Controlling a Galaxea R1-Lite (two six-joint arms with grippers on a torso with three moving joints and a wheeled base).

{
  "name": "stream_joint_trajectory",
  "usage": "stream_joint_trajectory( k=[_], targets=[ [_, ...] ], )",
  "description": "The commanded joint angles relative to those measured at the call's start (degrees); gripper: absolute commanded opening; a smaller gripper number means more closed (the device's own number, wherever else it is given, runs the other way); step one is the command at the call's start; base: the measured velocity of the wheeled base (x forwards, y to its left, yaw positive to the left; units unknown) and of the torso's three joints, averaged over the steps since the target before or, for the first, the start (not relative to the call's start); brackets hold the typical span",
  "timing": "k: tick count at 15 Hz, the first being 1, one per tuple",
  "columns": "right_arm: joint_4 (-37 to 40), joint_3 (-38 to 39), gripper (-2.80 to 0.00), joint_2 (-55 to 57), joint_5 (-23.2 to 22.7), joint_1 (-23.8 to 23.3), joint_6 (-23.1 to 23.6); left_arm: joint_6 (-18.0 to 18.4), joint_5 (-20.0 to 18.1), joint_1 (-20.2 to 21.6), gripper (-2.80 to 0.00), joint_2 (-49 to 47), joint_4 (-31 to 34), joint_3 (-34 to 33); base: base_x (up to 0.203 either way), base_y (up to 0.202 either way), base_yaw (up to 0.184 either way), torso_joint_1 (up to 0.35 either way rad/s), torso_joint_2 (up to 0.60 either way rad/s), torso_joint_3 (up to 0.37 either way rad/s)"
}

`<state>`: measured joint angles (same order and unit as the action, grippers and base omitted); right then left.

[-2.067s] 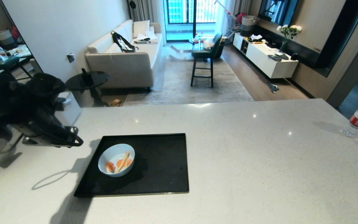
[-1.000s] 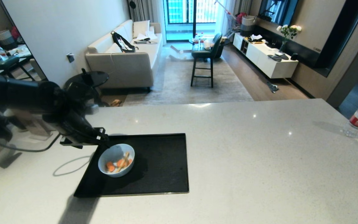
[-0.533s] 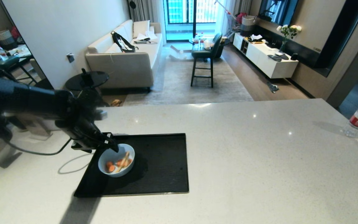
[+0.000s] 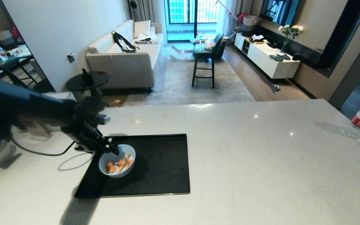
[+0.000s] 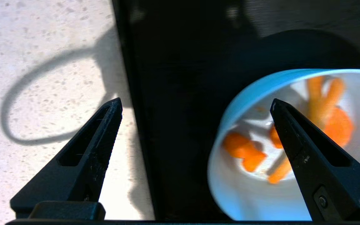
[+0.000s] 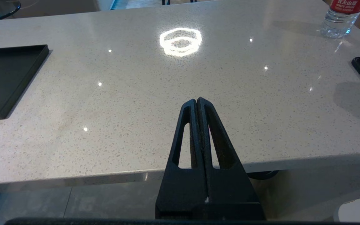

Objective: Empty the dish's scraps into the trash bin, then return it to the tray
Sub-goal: Pick up the bowl with leftover food

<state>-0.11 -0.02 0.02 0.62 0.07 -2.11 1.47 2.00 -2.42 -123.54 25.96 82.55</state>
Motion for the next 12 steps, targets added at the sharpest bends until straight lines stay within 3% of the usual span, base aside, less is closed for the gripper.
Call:
stream_joint_trajectory(
  k=[1,6,12],
  targets=[
    [0.0,0.02,-2.8,-0.02,0.0,0.01,0.0,0.2,0.02,1.29,0.0,-0.3,0.14,-0.17,0.0,0.0,0.0,0.0,0.0,0.0],
    [0.02,0.02,-2.8,-0.02,0.0,0.01,0.0,0.25,0.11,2.65,0.0,-0.3,-0.18,-1.37,0.0,0.0,0.0,0.0,0.0,0.0],
    [0.0,-0.06,-2.8,-0.02,0.0,0.01,0.0,0.2,0.11,3.3,0.0,0.03,-6.1,-6.31,0.0,0.0,0.0,0.0,0.0,0.0]
  ],
)
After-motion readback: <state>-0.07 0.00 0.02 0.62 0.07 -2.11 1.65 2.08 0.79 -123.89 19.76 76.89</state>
